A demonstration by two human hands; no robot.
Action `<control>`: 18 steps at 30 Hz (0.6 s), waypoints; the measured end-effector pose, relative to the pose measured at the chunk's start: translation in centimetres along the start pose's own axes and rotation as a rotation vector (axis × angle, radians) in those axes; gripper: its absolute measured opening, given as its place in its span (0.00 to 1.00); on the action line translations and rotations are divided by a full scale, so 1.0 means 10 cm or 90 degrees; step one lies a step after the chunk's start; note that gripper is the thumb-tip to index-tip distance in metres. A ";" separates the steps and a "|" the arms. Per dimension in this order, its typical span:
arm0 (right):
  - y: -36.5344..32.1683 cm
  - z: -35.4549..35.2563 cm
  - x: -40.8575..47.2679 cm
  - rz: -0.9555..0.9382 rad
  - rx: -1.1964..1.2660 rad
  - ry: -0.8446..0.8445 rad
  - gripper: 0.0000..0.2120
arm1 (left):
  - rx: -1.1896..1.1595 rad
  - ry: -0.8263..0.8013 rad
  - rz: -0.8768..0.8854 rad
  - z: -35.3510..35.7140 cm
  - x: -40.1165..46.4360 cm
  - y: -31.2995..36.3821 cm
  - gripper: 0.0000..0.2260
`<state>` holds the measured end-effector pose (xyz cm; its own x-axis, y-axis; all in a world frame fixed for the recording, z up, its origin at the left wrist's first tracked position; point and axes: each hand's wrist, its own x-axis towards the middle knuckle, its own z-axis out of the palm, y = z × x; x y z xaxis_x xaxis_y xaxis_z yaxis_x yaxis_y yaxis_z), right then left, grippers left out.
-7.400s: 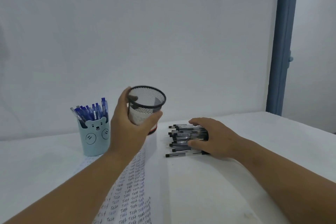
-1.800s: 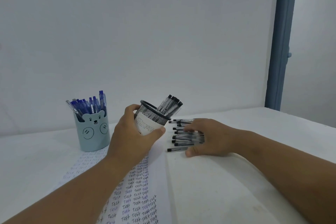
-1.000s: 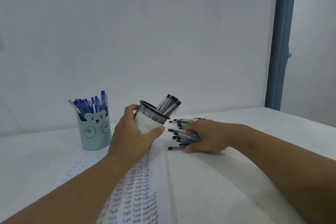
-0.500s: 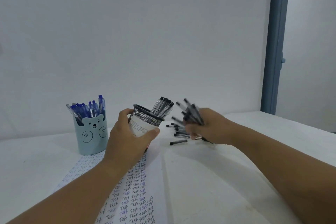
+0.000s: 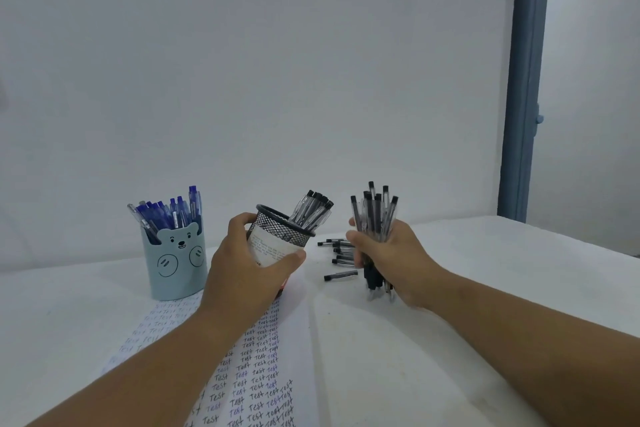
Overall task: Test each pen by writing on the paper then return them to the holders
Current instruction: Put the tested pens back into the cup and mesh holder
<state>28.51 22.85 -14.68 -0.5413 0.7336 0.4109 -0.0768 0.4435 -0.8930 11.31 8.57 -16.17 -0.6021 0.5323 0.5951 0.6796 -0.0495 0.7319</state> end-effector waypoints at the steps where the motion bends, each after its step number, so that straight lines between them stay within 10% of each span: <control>1: 0.00 0.02 0.00 0.002 0.018 -0.003 0.05 | 0.001 0.000 0.000 0.00 0.00 0.00 0.32; 11: -0.05 0.02 -0.01 -0.008 -0.014 0.073 0.14 | 0.000 -0.006 0.019 0.00 -0.01 0.03 0.32; 18: -0.67 -0.07 0.08 -0.056 0.309 0.245 0.05 | 0.036 -0.040 0.054 0.06 -0.03 0.06 0.38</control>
<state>29.17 20.86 -8.25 -0.1826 0.8777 0.4430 -0.5277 0.2927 -0.7974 12.20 8.85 -16.10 -0.5151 0.5798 0.6313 0.7510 -0.0498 0.6585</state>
